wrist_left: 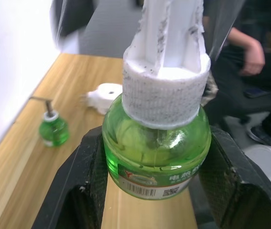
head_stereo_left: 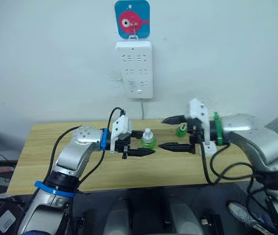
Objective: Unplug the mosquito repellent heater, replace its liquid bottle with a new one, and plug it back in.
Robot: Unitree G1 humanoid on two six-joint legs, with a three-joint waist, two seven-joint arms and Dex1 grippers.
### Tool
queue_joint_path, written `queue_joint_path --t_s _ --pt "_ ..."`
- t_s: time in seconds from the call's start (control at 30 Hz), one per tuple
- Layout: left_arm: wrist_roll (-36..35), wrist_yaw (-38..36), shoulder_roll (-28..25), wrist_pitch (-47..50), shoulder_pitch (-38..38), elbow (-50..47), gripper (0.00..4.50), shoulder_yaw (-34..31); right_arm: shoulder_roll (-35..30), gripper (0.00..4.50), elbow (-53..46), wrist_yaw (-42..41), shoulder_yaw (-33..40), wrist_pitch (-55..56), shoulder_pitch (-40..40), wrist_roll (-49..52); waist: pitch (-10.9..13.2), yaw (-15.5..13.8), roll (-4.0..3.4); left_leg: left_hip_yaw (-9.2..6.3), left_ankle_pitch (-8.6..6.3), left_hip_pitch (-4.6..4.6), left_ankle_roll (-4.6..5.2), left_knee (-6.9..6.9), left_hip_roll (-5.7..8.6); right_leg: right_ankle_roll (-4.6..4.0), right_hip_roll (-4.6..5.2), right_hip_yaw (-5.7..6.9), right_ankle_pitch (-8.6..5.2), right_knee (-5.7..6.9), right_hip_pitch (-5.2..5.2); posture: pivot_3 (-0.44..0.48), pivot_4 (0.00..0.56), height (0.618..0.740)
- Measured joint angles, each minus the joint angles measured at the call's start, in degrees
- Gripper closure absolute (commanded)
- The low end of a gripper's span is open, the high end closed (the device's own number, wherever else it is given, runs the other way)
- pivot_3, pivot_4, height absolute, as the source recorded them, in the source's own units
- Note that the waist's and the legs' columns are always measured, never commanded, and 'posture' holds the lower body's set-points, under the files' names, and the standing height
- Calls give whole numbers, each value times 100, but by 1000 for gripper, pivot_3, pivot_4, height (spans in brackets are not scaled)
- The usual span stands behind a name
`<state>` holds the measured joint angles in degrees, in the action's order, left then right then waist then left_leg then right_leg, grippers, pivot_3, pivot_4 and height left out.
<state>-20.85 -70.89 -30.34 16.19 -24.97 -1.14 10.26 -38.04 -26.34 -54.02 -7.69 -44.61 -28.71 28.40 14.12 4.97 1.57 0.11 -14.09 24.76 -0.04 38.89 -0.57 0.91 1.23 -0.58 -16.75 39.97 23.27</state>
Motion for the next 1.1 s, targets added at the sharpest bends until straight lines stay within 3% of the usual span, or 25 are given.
queue_joint_path --t_s 0.07,0.2,0.4,0.53,0.73,0.9,1.1 --pt "57 147 81 -63 -2 -4 2231 -3 104 56 -386 331 143 -121 284 25 -1 15 -1 0 0 -1 0 0 -5 0 -6 0 0 2 0 -203 217 740" --pt "229 726 418 -324 49 -2 2231 -79 1312 56 -1418 2077 -181 -347 1189 -353 -8 37 -4 2 2 -4 -3 -3 -11 0 -15 -7 0 11 3 -203 217 740" --pt "337 1028 522 -409 155 -1 2231 -77 2024 56 -1345 3269 -727 -453 977 -1030 -10 50 -5 5 7 -4 -13 3 0 10 -9 -16 6 5 0 -188 211 740" --pt "344 1152 569 -409 170 -2 2231 -77 2264 1249 -1054 3483 -818 -350 825 -1189 -11 6 -5 3 7 -3 -12 0 0 10 -9 -13 6 2 0 -178 209 740" --pt "325 1163 542 -367 197 -34 2231 -78 2064 3381 -990 3082 -910 -272 819 -1107 -11 7 -6 2 7 -3 -11 0 0 10 -10 -13 6 2 0 -172 211 740" --pt "84 620 213 -260 236 -158 2231 -83 1631 3427 -612 1993 -820 -159 363 -650 -11 13 -7 3 7 -5 -11 -1 -1 10 -12 -13 6 2 0 -178 215 740" --pt "24 -341 -119 -649 -152 69 2231 -58 923 3427 971 -506 -1067 222 -1224 -178 -9 -4 -7 -2 6 -10 -8 -3 -1 8 -15 -3 7 0 -4 -150 208 740"
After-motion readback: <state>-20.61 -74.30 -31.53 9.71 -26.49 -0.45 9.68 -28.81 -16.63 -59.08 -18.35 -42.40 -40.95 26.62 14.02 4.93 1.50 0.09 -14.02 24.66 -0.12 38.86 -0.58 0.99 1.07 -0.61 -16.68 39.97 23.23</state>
